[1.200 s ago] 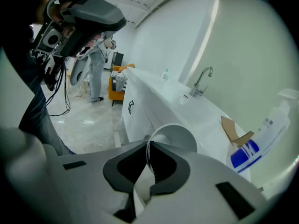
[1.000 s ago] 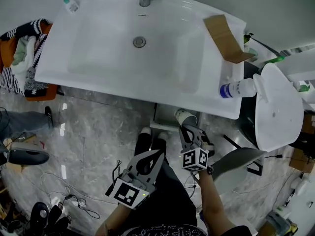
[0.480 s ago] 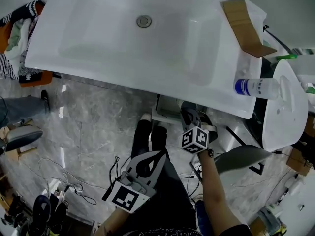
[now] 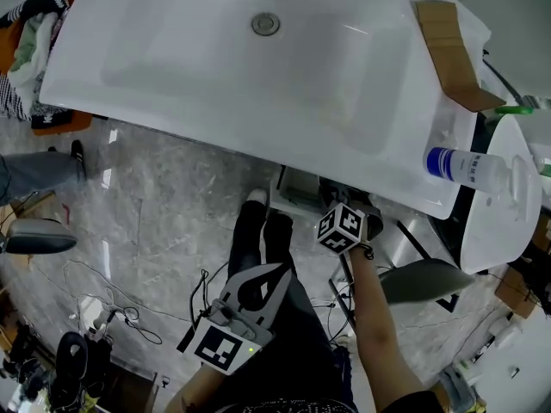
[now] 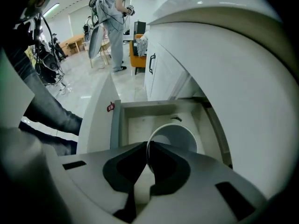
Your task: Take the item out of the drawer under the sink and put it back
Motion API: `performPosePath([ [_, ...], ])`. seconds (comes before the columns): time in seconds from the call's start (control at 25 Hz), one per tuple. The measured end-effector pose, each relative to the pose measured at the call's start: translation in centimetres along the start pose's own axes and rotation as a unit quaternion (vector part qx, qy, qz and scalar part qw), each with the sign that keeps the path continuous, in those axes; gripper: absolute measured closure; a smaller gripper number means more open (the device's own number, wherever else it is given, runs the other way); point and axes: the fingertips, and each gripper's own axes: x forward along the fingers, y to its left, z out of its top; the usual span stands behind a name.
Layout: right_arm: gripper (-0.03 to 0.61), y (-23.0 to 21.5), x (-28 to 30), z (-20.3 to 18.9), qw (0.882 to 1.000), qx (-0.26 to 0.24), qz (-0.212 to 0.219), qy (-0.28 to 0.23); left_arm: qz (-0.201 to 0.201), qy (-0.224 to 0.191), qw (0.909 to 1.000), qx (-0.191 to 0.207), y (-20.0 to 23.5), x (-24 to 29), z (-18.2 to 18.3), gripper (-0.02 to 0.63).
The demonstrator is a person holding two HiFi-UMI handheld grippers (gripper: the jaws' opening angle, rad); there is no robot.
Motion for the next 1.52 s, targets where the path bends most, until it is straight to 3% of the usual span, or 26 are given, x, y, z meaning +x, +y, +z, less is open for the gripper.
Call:
performPosePath([
  [0.32, 0.552, 0.2, 1.3, 0.3, 0.999, -0.034, 0.011, 0.026, -0.002, 0.001, 1.0, -0.004, 0.0, 0.6, 0.1, 0.614],
  [0.48, 0.552, 0.2, 1.5, 0.2, 0.999, -0.021, 0.025, 0.034, -0.006, 0.004, 1.0, -0.004, -0.2, 0.8, 0.0, 0.614],
  [0.68, 0.552, 0.1, 1.2, 0.1, 0.999, -0.022, 0.007, 0.024, -0.007, 0.002, 1.0, -0.003, -0.2, 0.7, 0.2, 0.614],
  [0.92, 0.548, 0.3, 0.0, 0.3, 1.0, 0.003, 0.0, 0.006, -0.008, -0.004, 1.0, 0.001, 0.0, 0.2, 0.9, 0.614],
  [1.04, 0.512, 0.2, -1.1, 0.6, 1.0, 0.018, -0.007, -0.007, -0.012, -0.008, 0.9999, 0.007, -0.1, 0.1, 1.2, 0.614],
  [1.2, 0.511, -0.2, -4.2, 1.9, 0.996, 0.061, -0.032, -0.048, -0.02, -0.011, 0.9994, 0.025, -0.3, -0.4, 2.2, 0.614],
  [1.36, 0.522, -0.6, -9.2, 3.8, 0.981, 0.134, -0.068, -0.123, -0.036, -0.013, 0.9981, 0.048, -0.8, -0.9, 3.5, 0.614],
  [1.52, 0.559, -2.0, -15.4, 5.7, 0.938, 0.233, -0.111, -0.232, -0.056, -0.032, 0.9951, 0.074, -1.5, -0.3, 5.7, 0.614],
])
